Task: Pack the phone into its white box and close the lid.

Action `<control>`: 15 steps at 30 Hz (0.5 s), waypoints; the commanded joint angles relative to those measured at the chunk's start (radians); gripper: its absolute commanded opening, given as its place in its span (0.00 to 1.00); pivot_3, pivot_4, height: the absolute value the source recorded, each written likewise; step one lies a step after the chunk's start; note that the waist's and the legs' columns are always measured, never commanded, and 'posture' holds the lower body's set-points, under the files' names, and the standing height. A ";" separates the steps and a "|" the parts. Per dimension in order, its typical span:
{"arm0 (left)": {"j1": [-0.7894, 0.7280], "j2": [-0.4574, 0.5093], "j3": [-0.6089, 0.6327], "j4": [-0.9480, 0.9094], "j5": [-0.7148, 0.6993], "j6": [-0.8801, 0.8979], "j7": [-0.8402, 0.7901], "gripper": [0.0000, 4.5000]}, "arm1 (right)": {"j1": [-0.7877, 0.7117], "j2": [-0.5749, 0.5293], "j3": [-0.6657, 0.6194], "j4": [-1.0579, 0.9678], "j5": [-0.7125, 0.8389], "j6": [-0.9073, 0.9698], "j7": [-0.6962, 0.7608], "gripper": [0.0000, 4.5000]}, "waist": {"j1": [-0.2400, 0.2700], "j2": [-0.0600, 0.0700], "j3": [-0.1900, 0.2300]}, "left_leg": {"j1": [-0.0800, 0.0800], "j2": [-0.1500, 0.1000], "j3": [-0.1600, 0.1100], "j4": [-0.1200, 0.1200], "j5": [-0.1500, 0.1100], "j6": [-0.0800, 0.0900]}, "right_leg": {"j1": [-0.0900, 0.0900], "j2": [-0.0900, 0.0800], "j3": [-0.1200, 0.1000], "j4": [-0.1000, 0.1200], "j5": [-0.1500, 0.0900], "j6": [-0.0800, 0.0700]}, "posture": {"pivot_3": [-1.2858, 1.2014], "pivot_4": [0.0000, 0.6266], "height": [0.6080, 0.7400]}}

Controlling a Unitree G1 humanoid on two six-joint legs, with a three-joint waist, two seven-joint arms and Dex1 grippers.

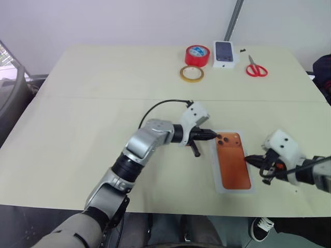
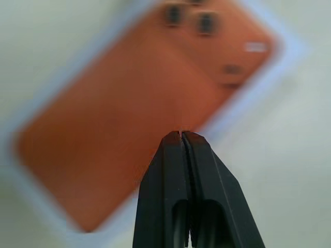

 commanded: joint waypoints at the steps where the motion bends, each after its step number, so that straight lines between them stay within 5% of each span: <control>1: -0.045 -0.020 -0.040 0.095 0.068 -0.036 0.034 0.00 | 0.019 0.008 0.015 -0.053 -0.001 0.015 -0.025 0.01 | -0.001 0.000 0.000 | 0.000 0.000 0.000 0.000 0.000 0.000 | 0.000 0.000 0.000 0.000 0.000 0.000 | 0.52 0.24 1.00; 15: -0.024 -0.017 0.001 0.148 0.096 -0.061 0.046 0.00 | 0.006 0.041 0.098 -0.031 -0.036 0.007 -0.125 0.01 | -0.002 -0.008 -0.006 | 0.003 0.001 -0.001 0.000 0.000 0.000 | 0.004 0.000 0.000 0.000 0.000 0.000 | 0.52 0.24 1.00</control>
